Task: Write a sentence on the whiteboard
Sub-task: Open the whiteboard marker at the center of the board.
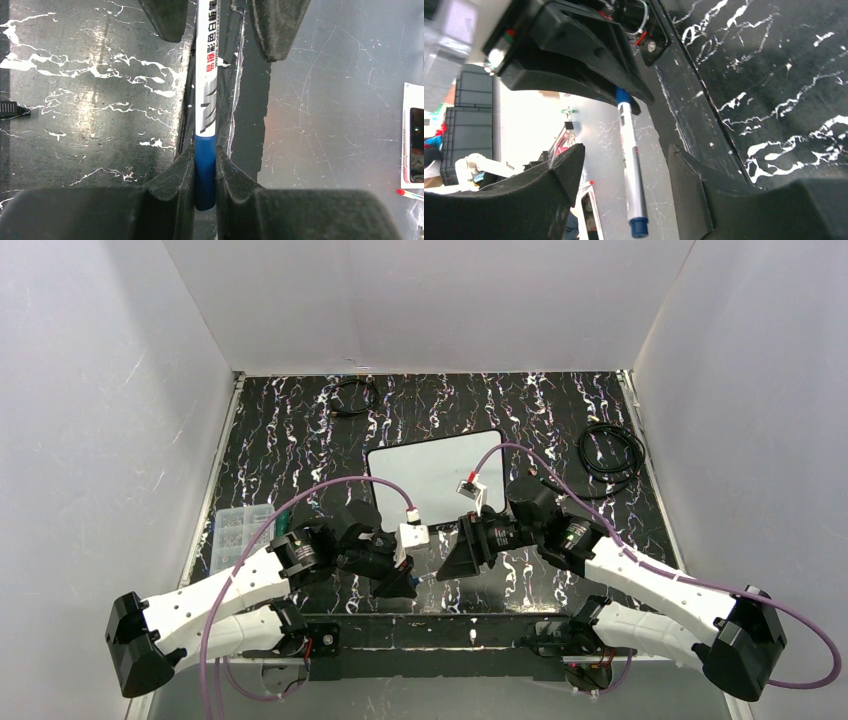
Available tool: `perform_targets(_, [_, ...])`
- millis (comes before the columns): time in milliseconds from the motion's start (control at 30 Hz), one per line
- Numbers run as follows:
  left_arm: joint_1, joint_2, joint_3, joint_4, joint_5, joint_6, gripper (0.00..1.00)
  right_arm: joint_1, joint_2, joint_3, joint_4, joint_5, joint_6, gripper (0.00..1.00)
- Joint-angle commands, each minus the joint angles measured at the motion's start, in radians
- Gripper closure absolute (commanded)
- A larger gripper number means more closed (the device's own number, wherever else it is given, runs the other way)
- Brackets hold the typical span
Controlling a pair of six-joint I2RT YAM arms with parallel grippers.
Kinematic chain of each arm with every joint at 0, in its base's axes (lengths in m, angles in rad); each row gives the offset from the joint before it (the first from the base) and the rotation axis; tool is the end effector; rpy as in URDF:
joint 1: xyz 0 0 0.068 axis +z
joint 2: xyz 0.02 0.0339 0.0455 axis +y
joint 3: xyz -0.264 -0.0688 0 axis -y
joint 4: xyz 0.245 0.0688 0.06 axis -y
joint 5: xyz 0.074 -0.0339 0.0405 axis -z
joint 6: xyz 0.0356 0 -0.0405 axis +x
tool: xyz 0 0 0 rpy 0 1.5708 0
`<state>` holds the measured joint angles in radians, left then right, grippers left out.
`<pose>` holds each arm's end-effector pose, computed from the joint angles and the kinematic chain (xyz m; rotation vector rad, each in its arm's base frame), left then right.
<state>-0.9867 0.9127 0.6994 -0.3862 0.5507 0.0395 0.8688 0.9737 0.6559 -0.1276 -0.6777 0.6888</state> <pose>0.0930 -0.1745 0.2703 1.4094 1.8118 -1.1174 0.1217 0.1785 0.2684 -0.7092 2.2236 1.5809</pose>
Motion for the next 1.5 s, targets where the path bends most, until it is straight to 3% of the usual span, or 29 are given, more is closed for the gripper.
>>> perform_targets(0, [0.001,0.009,0.012,0.014,0.040,0.011,1.00,0.002,0.003,-0.001,0.150,-0.071,0.049,0.33])
perform_targets(200, [0.002,0.020,0.015,0.016,0.033,0.001,1.00,0.008,-0.001,-0.012,0.149,-0.078,0.058,0.44])
perform_targets(533, [0.003,0.015,0.012,0.027,0.029,-0.010,1.00,0.036,-0.006,-0.044,0.185,-0.041,0.083,0.47])
perform_targets(867, [0.002,0.022,0.012,0.023,0.044,-0.003,1.00,0.042,-0.016,-0.044,0.194,-0.004,0.087,0.68])
perform_targets(933, [0.003,0.022,0.012,0.023,0.045,-0.001,1.00,0.042,-0.022,-0.048,0.203,0.010,0.092,0.68])
perform_targets(1167, [0.002,0.014,0.011,0.027,0.047,-0.004,1.00,0.044,-0.034,-0.064,0.225,0.037,0.107,0.56])
perform_targets(1467, [0.001,0.018,0.009,0.020,0.055,-0.003,1.00,0.044,-0.104,-0.096,0.210,0.095,0.111,0.55])
